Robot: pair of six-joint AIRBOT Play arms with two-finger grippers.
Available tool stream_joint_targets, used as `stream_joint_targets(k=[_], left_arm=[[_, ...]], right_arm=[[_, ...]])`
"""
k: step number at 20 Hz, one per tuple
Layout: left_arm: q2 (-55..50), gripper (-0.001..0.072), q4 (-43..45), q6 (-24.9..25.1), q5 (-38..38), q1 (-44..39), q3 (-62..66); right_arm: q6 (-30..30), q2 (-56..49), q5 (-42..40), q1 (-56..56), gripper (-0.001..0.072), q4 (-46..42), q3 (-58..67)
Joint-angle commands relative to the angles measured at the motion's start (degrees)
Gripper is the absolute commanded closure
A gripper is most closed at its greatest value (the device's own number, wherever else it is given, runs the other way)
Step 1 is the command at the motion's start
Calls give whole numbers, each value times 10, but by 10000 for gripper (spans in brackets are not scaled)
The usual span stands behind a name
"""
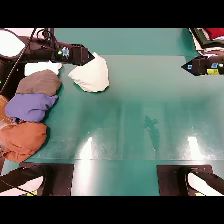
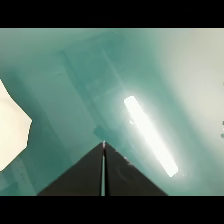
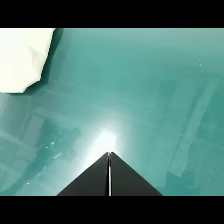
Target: Fold the shirts.
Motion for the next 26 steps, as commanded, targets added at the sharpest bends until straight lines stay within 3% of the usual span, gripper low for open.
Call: stream_joint_targets(k=[1, 11, 16, 17, 18, 19, 20, 23, 26], left_arm=[[-1, 682, 0, 0, 0, 0, -1], [-1, 682, 0, 0, 1, 0, 1], [-1, 682, -4, -2, 50, 0, 0], [-2, 681, 7, 18, 61, 0, 0], [-6, 602, 24, 40, 73, 0, 0], [-11, 242, 68, 37, 87, 1, 0], [-20, 122, 122, 3, 99, 5, 0], [-79, 119, 254, -98, 106, 42, 0], [-163, 119, 243, -111, 106, 99, 0]], right_arm=[[0, 0, 0, 0, 692, 0, 0], [0, -11, 0, 0, 692, 0, 0], [0, -11, 0, 1, 692, 1, 0], [0, -11, -2, 0, 692, 1, 0], [0, -11, -6, 0, 692, 1, 0], [0, -11, -9, 0, 692, 1, 0], [0, -12, -9, 0, 692, 1, 0], [0, -12, -9, 3, 692, 1, 0], [0, -12, -8, 3, 692, 2, 0]])
